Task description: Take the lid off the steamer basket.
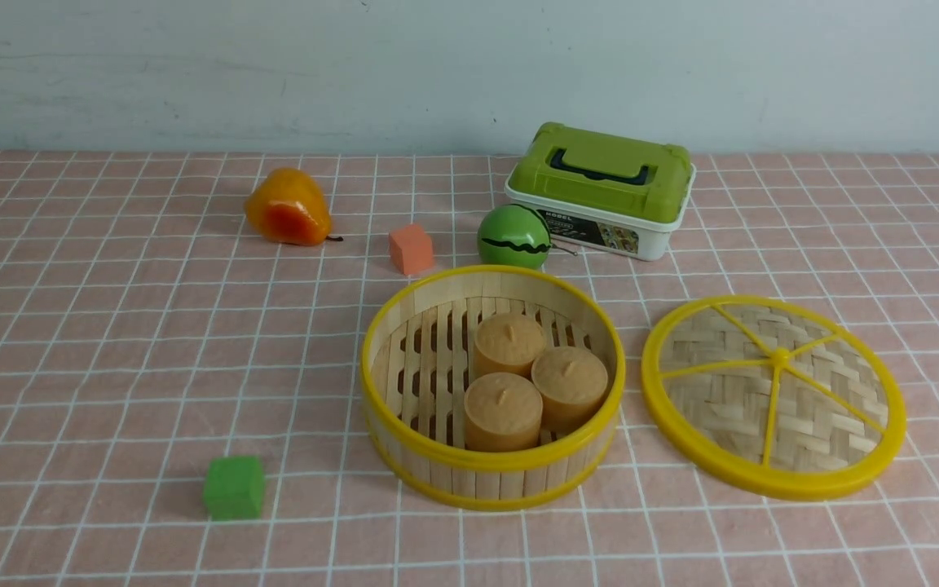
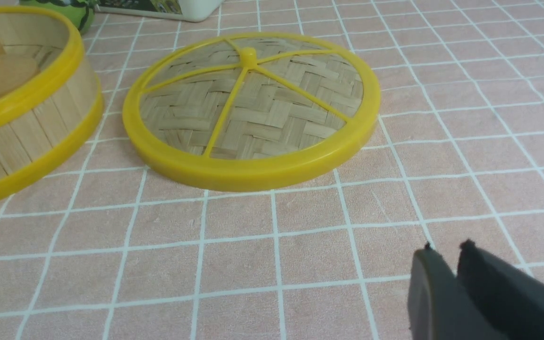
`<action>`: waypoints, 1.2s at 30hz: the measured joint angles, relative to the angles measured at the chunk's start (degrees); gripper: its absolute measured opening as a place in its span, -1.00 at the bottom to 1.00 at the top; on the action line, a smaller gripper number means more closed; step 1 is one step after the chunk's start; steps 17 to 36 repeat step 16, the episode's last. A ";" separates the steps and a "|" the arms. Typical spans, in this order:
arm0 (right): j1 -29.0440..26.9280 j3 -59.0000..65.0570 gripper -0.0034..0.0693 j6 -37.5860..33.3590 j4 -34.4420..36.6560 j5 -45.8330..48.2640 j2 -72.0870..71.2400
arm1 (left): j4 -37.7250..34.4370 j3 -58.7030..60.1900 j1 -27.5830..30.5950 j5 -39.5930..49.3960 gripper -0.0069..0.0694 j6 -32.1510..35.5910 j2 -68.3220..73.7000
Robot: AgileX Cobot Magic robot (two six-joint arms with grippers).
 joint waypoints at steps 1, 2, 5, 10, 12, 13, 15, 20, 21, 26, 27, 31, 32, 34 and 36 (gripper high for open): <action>0.00 0.00 -0.74 0.00 0.00 0.00 0.00 | -0.06 0.00 0.00 0.00 -0.19 0.00 0.00; 0.00 0.00 -0.74 0.00 0.00 0.00 0.00 | -0.06 0.00 0.00 0.00 -0.19 0.00 0.00; 0.00 0.00 -0.73 0.00 0.00 0.00 0.00 | -0.17 0.00 0.00 0.00 -0.19 0.00 0.00; 0.00 0.00 -0.72 0.00 0.00 0.05 0.00 | -0.17 0.00 0.00 0.00 -0.19 0.00 0.00; 0.00 0.00 -0.71 0.00 0.12 0.05 0.00 | -0.17 0.00 0.00 0.00 -0.19 0.00 0.00; 0.00 0.00 -0.71 0.00 0.16 0.05 0.00 | -0.17 0.00 0.00 0.00 -0.19 0.00 0.00; 0.00 0.00 -0.70 0.00 0.16 0.05 0.00 | -0.17 0.00 0.00 0.00 -0.19 0.00 0.00; 0.00 0.00 -0.70 0.00 0.16 0.05 0.00 | -0.17 0.00 0.00 0.00 -0.19 0.00 0.00; 0.00 0.00 -0.70 0.00 0.16 0.05 0.00 | -0.17 0.00 0.00 0.00 -0.19 0.00 0.00; 0.00 0.00 -0.70 0.00 0.16 0.05 0.00 | -0.17 0.00 0.00 0.00 -0.19 0.00 0.00; 0.00 0.00 -0.70 0.00 0.16 0.05 0.00 | -0.17 0.00 0.00 0.00 -0.19 0.00 0.00; 0.00 0.00 -0.70 0.00 0.16 0.05 0.00 | -0.17 0.00 0.00 0.00 -0.19 0.00 0.00; 0.00 0.00 -0.70 0.00 0.16 0.05 0.00 | -0.17 0.00 0.00 0.00 -0.19 0.00 0.00; 0.00 0.00 -0.70 0.00 0.16 0.05 0.00 | -0.17 0.00 0.00 0.00 -0.19 0.00 0.00; 0.00 0.00 -0.70 0.00 0.16 0.05 0.00 | -0.17 0.00 0.00 0.00 -0.19 0.00 0.00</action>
